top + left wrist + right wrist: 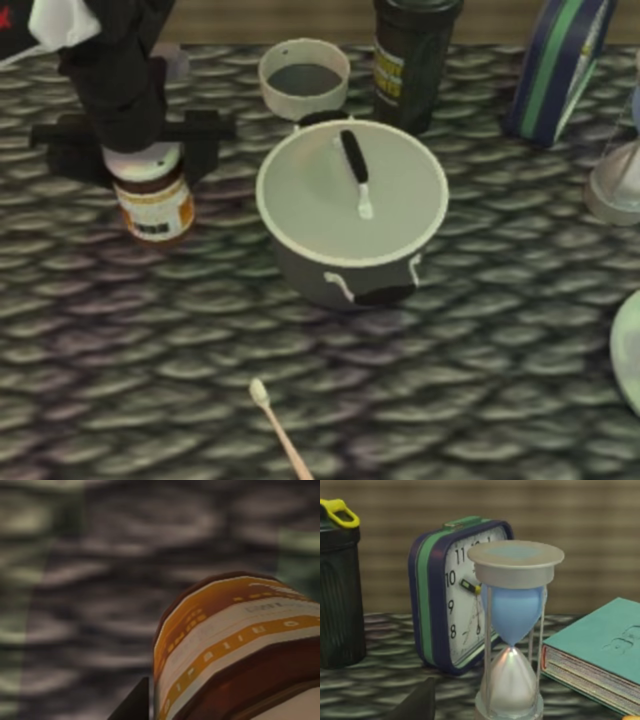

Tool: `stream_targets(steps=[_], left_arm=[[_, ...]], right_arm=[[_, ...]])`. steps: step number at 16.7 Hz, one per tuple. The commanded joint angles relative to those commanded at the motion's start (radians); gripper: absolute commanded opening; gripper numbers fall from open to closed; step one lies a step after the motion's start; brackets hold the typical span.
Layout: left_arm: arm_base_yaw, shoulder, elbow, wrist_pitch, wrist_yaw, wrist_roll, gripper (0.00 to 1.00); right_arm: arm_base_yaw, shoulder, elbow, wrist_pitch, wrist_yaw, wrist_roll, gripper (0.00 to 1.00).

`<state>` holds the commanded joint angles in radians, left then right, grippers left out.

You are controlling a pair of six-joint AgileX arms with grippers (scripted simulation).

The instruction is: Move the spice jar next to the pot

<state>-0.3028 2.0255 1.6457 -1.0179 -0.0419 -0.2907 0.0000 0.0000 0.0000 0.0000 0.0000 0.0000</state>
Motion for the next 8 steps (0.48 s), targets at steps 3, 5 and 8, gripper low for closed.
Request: stream_targets(steps=[3, 5, 8], left_arm=[[0.005, 0.006, -0.001, 0.001, 0.001, 0.003, 0.00], [0.005, 0.018, -0.028, 0.039, 0.001, 0.004, 0.00], [0.004, 0.049, -0.085, 0.137, 0.002, 0.006, 0.00]], right_arm=[[0.000, 0.000, 0.000, 0.000, 0.000, 0.000, 1.00], [0.000, 0.000, 0.000, 0.000, 0.000, 0.000, 1.00], [0.000, 0.000, 0.000, 0.000, 0.000, 0.000, 1.00]])
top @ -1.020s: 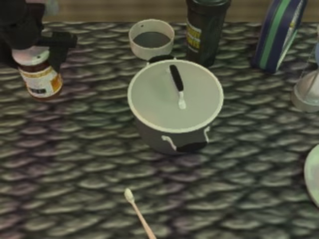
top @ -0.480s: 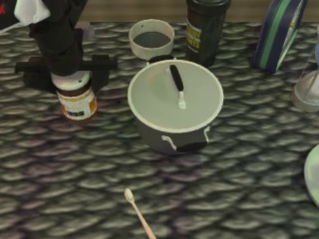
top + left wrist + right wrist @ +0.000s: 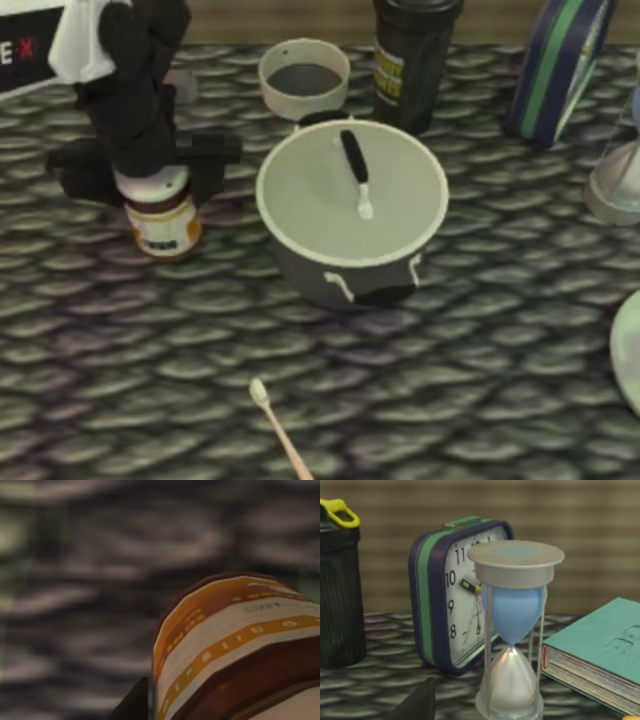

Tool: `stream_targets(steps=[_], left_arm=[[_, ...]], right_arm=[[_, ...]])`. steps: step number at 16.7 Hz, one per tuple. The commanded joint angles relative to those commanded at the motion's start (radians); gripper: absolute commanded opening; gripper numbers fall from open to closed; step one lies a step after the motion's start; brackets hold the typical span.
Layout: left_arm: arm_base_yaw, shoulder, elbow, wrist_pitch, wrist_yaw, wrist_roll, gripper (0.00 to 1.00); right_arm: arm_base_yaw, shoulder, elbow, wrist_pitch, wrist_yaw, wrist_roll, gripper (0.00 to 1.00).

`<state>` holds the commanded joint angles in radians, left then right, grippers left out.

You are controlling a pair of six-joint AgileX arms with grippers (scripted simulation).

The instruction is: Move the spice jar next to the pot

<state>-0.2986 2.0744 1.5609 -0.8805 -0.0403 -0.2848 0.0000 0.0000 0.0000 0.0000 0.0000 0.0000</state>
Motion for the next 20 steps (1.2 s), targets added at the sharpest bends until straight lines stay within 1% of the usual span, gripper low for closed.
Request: stream_targets(steps=[2, 5, 18, 19, 20], left_arm=[[0.000, 0.014, -0.021, 0.032, 0.000, -0.001, 0.00], [0.000, 0.014, -0.022, 0.033, 0.000, -0.001, 0.00], [0.000, 0.014, -0.022, 0.033, 0.000, -0.001, 0.98], [0.000, 0.014, -0.022, 0.033, 0.000, -0.001, 1.00], [0.000, 0.014, -0.022, 0.033, 0.000, -0.001, 1.00]], right_arm=[[0.000, 0.000, 0.000, 0.000, 0.000, 0.000, 1.00], [0.000, 0.000, 0.000, 0.000, 0.000, 0.000, 1.00], [0.000, 0.000, 0.000, 0.000, 0.000, 0.000, 1.00], [0.000, 0.000, 0.000, 0.000, 0.000, 0.000, 1.00], [0.000, 0.000, 0.000, 0.000, 0.000, 0.000, 1.00]])
